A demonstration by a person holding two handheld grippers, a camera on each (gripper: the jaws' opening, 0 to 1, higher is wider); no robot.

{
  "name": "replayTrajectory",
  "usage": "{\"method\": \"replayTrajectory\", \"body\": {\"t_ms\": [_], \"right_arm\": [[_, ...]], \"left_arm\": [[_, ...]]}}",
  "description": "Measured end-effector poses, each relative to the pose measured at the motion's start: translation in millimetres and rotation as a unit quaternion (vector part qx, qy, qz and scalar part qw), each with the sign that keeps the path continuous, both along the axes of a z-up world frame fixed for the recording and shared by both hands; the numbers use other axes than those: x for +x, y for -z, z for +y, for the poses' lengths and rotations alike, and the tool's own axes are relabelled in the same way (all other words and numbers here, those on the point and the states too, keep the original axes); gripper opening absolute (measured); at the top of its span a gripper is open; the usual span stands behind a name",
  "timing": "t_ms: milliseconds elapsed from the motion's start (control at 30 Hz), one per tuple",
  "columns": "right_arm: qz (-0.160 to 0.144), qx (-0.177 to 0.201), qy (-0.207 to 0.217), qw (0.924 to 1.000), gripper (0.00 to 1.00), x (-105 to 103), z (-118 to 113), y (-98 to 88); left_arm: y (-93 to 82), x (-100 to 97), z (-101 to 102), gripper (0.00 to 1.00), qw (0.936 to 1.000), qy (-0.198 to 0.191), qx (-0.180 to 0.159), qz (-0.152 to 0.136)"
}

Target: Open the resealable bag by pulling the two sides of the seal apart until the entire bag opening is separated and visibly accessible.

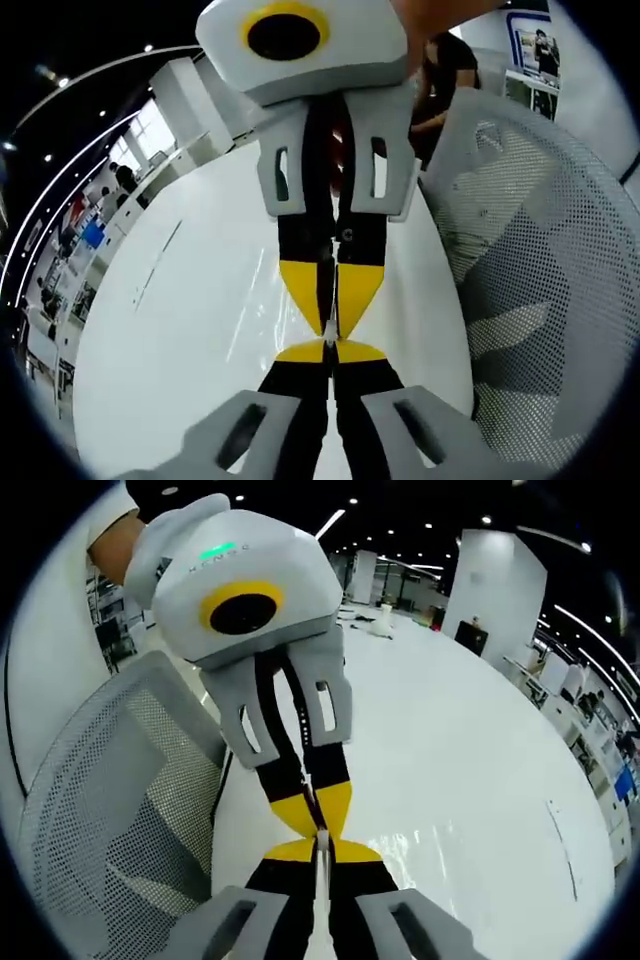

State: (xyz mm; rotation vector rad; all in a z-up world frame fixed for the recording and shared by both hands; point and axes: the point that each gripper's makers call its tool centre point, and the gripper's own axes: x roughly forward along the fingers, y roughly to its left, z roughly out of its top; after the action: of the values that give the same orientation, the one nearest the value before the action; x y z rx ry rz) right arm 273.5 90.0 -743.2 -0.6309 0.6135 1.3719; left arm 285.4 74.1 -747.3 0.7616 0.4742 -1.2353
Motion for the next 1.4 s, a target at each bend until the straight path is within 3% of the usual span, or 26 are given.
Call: {"method": "replayTrajectory", "body": {"t_ms": [167,900,1100,1167,1400], "right_arm": [[0.012,-0.01,0.003,0.9999,0.0,0,-3,4.5],[0.029,-0.031,0.033,0.9986,0.0,1,-7,9.1],[-0.006,-0.028,0.0,0.9996,0.0,-1,-3,7.0],[0.001,-0.026,0.005,0.9996,0.0,-1,-2,7.3],[0.007,-0.036,0.015,0.9992,0.0,0,-6,11.8]], "left_arm": [[4.6,-1.0,-2,0.0,0.9999,0.008,0.012,0.004],[6.5,-1.3,-3,0.0,0.9999,0.012,0.0,0.008],[3.5,-1.6,0,0.0,0.9997,0.004,-0.017,0.018],[3.9,-1.5,1,0.0,0.9998,0.009,-0.015,0.008],[2.3,-1.9,4,0.0,0.9998,0.0,-0.018,0.011]]}}
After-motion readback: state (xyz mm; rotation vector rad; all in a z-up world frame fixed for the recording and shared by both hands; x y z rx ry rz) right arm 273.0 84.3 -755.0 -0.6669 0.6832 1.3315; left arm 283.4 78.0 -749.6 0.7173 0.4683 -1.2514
